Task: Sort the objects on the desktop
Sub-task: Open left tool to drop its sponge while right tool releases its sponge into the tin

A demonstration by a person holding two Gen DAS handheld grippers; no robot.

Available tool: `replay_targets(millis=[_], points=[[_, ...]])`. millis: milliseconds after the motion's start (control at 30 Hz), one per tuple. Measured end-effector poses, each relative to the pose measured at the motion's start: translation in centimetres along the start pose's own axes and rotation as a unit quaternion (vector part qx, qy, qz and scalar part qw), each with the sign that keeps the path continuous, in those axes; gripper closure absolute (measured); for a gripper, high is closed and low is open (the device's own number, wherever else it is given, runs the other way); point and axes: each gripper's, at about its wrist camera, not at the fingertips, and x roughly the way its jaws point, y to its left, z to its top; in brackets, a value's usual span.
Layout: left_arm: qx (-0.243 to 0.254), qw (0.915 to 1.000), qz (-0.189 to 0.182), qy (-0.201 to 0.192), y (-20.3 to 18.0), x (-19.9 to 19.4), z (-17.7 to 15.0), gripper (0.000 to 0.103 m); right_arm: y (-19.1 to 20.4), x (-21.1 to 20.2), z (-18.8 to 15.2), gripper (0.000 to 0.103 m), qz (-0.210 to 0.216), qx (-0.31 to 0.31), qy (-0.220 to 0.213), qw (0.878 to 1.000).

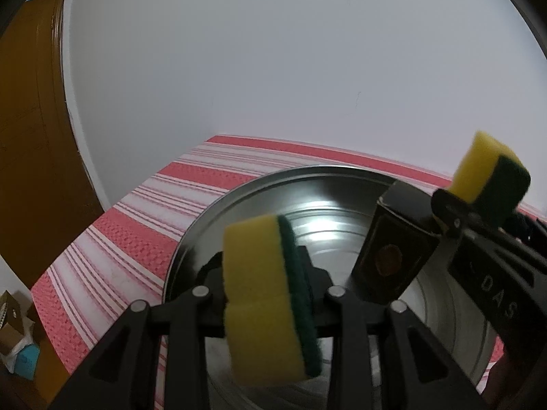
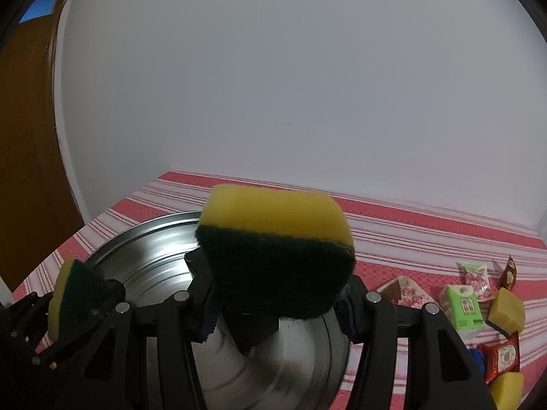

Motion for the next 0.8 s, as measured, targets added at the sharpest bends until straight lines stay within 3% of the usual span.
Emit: replay_targets(millis=[33, 67, 133, 167, 200, 267, 333, 533, 800], points=[[0.0, 1.0, 0.005, 0.001, -0.1, 0.0, 0.0, 0.07, 0.1, 0.2, 0.2, 0.044, 0.005, -0.002, 0.001, 1.0], [-0.002, 1.0, 0.008, 0.002, 0.0, 0.1, 0.1, 0.062, 0.2, 0.3, 0.3, 0.042, 0.011, -0.003, 0.001, 1.0], [-0.009, 0.9998, 0.014, -0.008, 0.1, -0.5, 0.3, 0.038, 0.2, 0.3, 0.4, 0.032, 0.025, -0.001, -0.002, 1.0], [-0.01, 0.9996, 0.021, -0.016, 0.2, -0.8, 0.4, 0.021, 0.1, 0.1, 0.2, 0.029, 0.026, 0.002, -0.01, 1.0], [-0.008, 0.999, 0.034, -0.028, 0.2, -1.1, 0.6, 0.009, 0.0, -0.1, 0.0, 0.029, 0.027, 0.004, -0.021, 0.999], [-0.001, 0.9981, 0.048, -0.039, -0.1, -1.5, 0.7, 0.001, -0.6, -1.1, -0.3, 0.025, 0.035, 0.013, -0.054, 0.998], [0.004, 0.9979, 0.052, -0.038, -0.4, -1.6, 0.8, 0.001, -1.2, -2.1, -0.8, 0.02, 0.039, 0.021, -0.085, 0.995], [0.006, 0.9975, 0.06, -0.036, -0.7, -1.6, 0.8, 0.001, -2.8, -3.4, -1.3, 0.02, 0.02, 0.047, -0.127, 0.991], [0.011, 0.9974, 0.063, -0.033, -0.9, -1.6, 0.9, 0.001, -5.1, -3.5, -1.3, 0.02, 0.007, 0.081, -0.118, 0.99]])
